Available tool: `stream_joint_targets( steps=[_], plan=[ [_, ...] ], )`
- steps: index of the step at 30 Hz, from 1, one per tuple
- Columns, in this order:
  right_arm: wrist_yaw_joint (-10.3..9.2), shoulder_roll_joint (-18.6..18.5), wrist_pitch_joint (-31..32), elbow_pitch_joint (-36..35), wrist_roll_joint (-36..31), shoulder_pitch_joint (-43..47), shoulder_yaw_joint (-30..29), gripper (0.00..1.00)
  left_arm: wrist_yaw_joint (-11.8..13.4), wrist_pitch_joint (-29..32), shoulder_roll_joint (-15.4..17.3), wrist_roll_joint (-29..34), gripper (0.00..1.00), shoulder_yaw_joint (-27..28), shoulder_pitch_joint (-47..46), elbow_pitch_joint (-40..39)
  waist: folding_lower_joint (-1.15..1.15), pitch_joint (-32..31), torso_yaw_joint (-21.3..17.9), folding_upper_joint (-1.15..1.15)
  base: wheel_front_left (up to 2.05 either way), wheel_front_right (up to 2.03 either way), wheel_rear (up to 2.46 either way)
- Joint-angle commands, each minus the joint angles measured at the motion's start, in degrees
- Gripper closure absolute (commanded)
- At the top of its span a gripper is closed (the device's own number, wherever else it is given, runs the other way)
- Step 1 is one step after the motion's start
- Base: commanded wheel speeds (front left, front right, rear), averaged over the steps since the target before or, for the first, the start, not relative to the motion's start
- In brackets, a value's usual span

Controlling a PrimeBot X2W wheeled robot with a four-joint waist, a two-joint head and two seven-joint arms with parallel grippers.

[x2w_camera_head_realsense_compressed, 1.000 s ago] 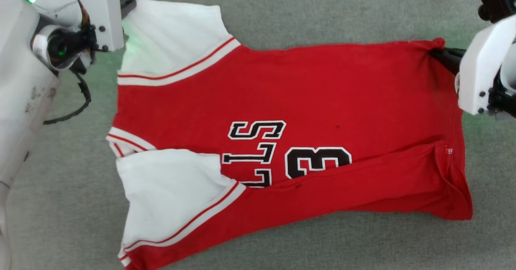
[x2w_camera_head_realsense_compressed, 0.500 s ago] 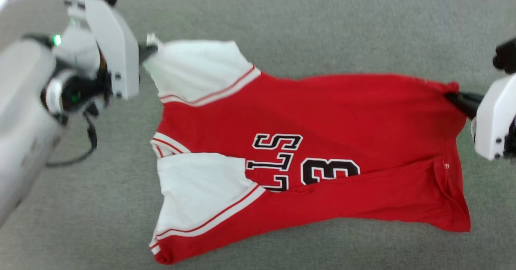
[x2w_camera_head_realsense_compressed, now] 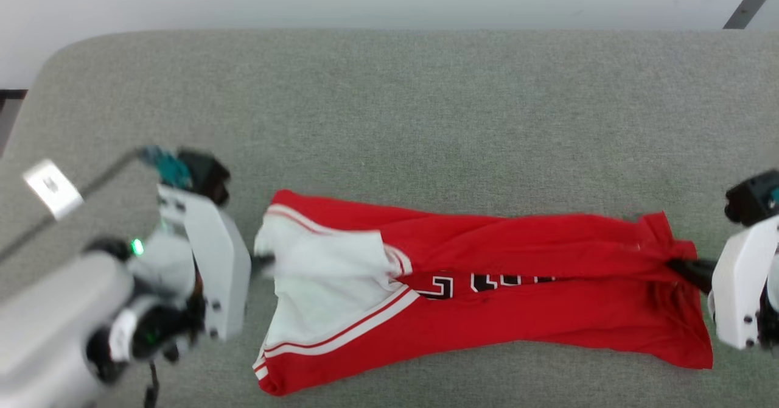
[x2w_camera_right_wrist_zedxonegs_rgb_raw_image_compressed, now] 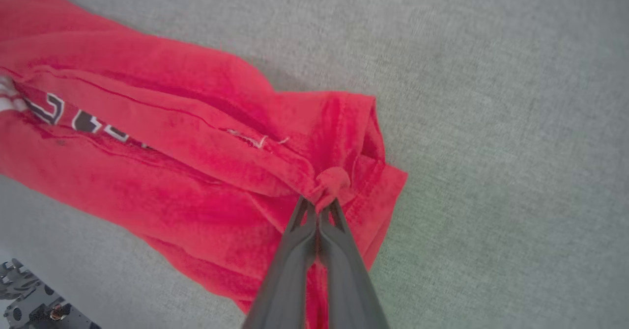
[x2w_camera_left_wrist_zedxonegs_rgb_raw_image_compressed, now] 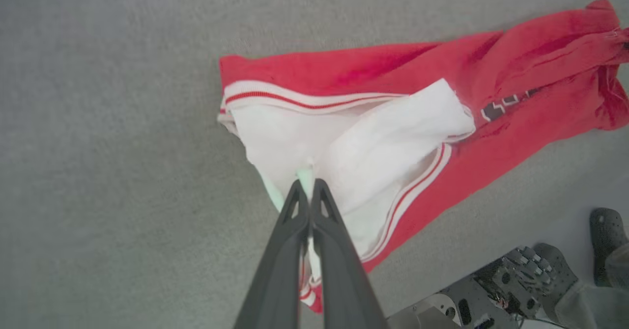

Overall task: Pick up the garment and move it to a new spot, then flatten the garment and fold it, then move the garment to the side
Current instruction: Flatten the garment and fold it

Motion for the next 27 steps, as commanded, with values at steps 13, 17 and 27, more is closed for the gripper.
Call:
stream_joint_targets(
  steps=[13, 17, 27],
  plan=[
    [-0.05, 2.98, 2.78, -0.30, -0.80, 4.21, -1.40, 1.00, -3.50, -3.46, -3.42, -2.30, 1.00, -1.99, 6.25, 6.16, 0.00, -0.11, -0.83, 0.00, 0.00, 0.00, 0.00],
    [-0.05, 3.34, 4.01, -0.48, -1.04, 3.72, -2.03, 1.00, -4.42, -3.84, -3.46, -2.22, 0.55, -1.70, 5.90, 7.83, 0.00, -0.56, -1.08, 0.00, 0.00, 0.00, 0.00],
    [-0.05, 4.21, 5.14, -0.92, -2.15, 5.39, -3.54, 0.00, -4.03, -5.72, -2.89, -2.69, 0.00, -0.88, 7.30, 7.46, 0.00, -3.17, -0.59, 0.00, 0.00, 0.00, 0.00]
  ],
)
